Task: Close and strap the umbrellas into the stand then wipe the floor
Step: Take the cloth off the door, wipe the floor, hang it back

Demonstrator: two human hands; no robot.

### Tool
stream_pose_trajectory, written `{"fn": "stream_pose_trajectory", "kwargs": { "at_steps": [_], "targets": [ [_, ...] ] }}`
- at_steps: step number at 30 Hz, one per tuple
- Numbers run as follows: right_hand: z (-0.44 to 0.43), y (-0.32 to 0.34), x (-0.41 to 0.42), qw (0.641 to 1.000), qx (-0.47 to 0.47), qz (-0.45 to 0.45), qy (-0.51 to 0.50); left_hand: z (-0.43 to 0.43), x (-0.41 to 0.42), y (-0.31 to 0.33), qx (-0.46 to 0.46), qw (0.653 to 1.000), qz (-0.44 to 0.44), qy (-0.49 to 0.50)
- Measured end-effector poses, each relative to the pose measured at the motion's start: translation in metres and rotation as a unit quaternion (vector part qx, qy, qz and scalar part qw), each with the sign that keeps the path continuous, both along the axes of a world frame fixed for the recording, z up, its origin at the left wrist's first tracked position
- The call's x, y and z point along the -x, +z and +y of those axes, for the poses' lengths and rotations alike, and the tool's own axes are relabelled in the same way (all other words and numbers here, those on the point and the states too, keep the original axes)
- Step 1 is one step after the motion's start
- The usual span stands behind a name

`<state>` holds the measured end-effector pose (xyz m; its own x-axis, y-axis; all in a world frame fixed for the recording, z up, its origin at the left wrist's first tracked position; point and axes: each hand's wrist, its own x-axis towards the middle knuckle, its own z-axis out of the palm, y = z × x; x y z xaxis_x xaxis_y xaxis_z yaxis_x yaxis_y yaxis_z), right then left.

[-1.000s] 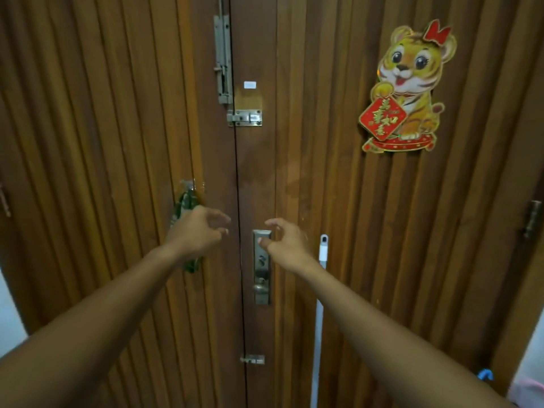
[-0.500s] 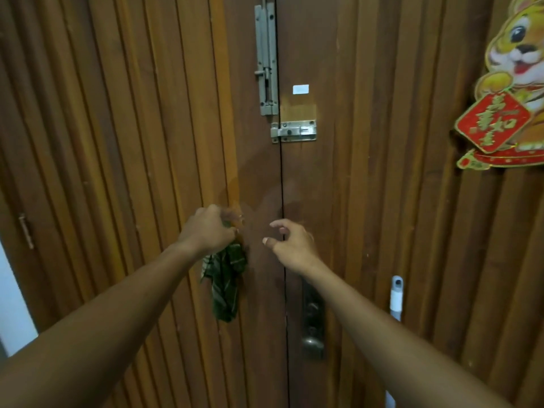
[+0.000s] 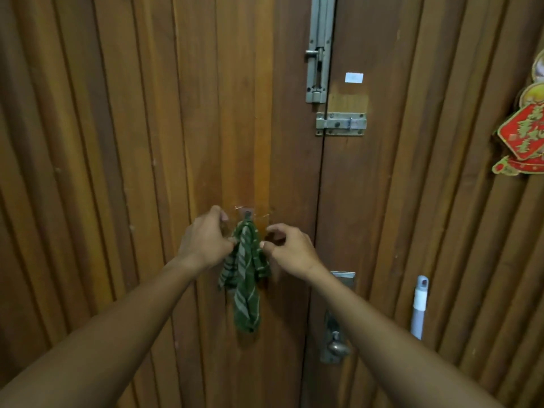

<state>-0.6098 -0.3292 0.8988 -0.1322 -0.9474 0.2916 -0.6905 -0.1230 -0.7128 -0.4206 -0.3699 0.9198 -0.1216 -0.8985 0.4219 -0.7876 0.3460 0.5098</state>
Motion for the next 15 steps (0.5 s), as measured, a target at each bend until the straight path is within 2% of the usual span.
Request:
{"fn": "stream_pose_trajectory", "kwargs": {
  "at_steps": [5,8,11,15],
  "targets": [
    [-0.018,-0.003,-0.045,0.998,-0.011,0.009,-0.065,-0.022,-0.020,-0.025,-0.056,0.993,0.082,-0.057],
    [-0.024,-0.012,-0.061,0.993,0.001,-0.005,-0.115,-0.028,-0.025,-0.037,-0.085,0.988,0.089,-0.095],
    [-0.024,-0.013,-0.065,0.987,0.002,-0.040,-0.156,-0.028,-0.028,-0.035,-0.103,0.981,0.090,-0.135],
    [-0.012,0.002,-0.061,0.984,0.041,-0.056,-0.164,-0.025,-0.028,-0.015,-0.108,0.970,0.152,-0.157]
  ]
}}
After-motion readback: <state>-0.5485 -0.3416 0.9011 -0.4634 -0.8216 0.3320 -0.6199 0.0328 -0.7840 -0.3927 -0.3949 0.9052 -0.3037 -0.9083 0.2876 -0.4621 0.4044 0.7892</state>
